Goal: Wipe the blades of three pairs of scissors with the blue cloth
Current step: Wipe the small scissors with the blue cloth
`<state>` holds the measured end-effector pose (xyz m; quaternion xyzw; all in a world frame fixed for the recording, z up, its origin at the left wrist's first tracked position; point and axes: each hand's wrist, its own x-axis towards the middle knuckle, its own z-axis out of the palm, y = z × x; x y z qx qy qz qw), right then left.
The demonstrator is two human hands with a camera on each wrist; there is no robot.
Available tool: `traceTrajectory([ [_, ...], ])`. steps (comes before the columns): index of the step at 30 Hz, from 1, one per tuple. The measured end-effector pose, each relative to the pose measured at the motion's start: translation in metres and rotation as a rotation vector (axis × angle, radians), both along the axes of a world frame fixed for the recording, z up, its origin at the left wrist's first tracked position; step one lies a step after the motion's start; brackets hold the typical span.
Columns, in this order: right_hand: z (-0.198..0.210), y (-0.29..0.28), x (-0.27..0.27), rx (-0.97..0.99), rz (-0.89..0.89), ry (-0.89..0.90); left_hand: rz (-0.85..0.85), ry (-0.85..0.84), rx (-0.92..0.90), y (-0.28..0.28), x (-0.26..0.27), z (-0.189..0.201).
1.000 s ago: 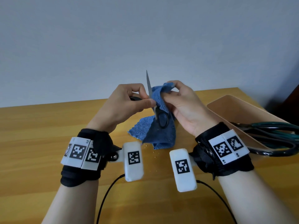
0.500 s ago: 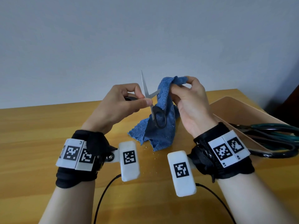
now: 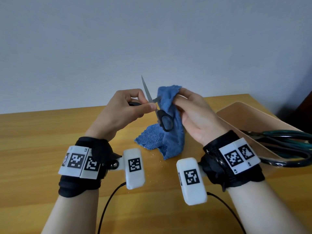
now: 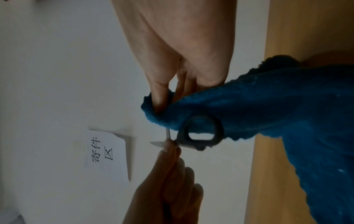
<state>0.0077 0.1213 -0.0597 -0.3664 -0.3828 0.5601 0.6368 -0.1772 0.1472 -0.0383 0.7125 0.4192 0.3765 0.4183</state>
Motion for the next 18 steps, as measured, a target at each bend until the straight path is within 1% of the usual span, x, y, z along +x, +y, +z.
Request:
traceTrajectory([
  [3, -0.003, -0.002, -0.009, 0.008, 0.039, -0.183, -0.017, 0.019, 0.012, -0.001, 0.0, 0.001],
  [5, -0.004, -0.004, -0.013, 0.011, 0.017, -0.234, -0.034, 0.039, 0.013, -0.002, 0.001, 0.001],
  [6, -0.003, -0.004, -0.013, 0.008, -0.003, -0.225, -0.04, 0.046, 0.014, -0.002, 0.001, 0.002],
  [11, 0.002, -0.003, 0.0, 0.02, -0.125, -0.052, -0.048, 0.042, 0.021, -0.004, -0.001, 0.003],
  [12, 0.002, -0.002, 0.002, 0.022, -0.118, -0.051, -0.048, 0.039, 0.021, -0.004, 0.0, 0.003],
  [15, 0.0, -0.004, -0.002, 0.016, 0.002, -0.122, -0.052, 0.04, 0.024, -0.004, 0.005, 0.002],
  [18, -0.003, -0.003, -0.005, 0.015, 0.032, -0.187, -0.068, 0.062, 0.023, -0.005, 0.006, 0.002],
])
